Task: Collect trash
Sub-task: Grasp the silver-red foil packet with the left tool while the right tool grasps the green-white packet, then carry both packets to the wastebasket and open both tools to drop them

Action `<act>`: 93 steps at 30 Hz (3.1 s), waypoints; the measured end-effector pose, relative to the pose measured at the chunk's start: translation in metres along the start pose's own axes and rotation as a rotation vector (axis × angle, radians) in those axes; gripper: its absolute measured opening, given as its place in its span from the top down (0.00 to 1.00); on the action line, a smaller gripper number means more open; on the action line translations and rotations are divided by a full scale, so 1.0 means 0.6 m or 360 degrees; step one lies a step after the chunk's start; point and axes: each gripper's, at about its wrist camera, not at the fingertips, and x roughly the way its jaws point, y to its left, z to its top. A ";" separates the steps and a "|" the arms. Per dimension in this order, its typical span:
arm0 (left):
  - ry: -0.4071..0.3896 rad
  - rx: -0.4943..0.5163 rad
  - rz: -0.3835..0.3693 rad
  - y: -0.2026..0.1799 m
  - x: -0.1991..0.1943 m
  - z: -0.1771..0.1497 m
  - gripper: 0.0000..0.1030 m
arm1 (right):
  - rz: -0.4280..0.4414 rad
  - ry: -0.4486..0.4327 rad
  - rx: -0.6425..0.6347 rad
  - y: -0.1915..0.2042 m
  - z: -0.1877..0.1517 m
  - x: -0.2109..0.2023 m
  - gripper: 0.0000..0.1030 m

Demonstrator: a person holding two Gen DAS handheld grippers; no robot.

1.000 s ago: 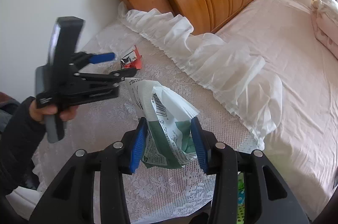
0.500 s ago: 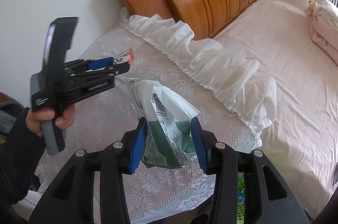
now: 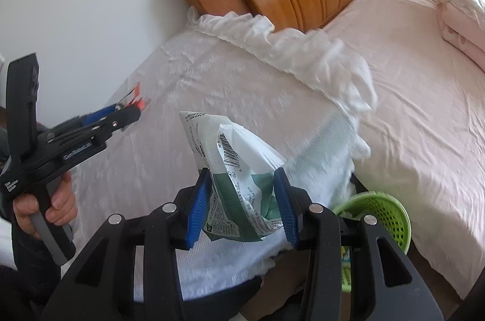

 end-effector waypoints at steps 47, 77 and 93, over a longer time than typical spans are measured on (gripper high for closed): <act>0.0585 0.0573 -0.0353 -0.537 0.228 -0.192 0.56 | -0.0350 -0.0043 0.0483 -0.395 -0.237 -0.212 0.58; 0.0402 0.0437 -0.0246 -0.439 0.079 -0.178 0.08 | -0.0274 0.0334 0.0509 -0.422 -0.260 0.060 0.57; 0.0364 0.0395 -0.0170 -0.373 0.047 -0.180 0.08 | -0.0387 0.0535 0.0516 -0.373 -0.279 0.130 0.03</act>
